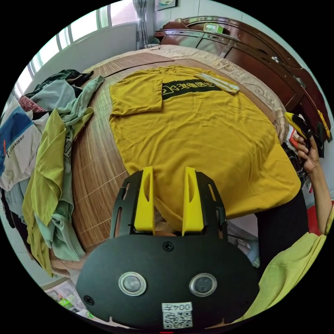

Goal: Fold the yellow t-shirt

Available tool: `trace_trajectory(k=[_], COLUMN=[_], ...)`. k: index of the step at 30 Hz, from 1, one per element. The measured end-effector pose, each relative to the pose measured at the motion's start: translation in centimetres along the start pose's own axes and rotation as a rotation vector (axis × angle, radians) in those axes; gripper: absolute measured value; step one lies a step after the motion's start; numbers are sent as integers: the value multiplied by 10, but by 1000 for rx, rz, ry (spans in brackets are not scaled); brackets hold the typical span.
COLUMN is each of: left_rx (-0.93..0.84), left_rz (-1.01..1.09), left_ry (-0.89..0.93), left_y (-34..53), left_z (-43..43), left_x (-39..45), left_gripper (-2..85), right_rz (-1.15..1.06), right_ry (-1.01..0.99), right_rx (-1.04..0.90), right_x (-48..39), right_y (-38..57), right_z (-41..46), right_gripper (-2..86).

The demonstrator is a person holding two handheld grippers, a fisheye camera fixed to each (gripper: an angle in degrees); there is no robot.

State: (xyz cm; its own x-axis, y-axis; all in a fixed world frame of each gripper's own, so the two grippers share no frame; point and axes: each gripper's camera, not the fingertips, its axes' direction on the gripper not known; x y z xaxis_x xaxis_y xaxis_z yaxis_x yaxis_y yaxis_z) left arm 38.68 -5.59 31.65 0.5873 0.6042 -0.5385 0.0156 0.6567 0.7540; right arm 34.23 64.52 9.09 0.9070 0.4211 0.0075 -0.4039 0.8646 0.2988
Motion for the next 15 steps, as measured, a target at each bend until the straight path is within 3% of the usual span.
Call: trace_trajectory(k=[4,10,15], left_rx=[127,110,63], left_rz=[234,574,692], left_ry=[35,-8,-77], left_y=[-43,-127,-176], left_z=[0,73,150], left_x=[66,186,240], left_gripper=[120,91,98], right_rz=[-15,-89,-110], right_ry=[68,140,119], right_rx=[-34,-113,-148], right_x=[17,34,45], right_y=[-31,-81,-105], right_z=[30,81,110], right_gripper=[61,72,70])
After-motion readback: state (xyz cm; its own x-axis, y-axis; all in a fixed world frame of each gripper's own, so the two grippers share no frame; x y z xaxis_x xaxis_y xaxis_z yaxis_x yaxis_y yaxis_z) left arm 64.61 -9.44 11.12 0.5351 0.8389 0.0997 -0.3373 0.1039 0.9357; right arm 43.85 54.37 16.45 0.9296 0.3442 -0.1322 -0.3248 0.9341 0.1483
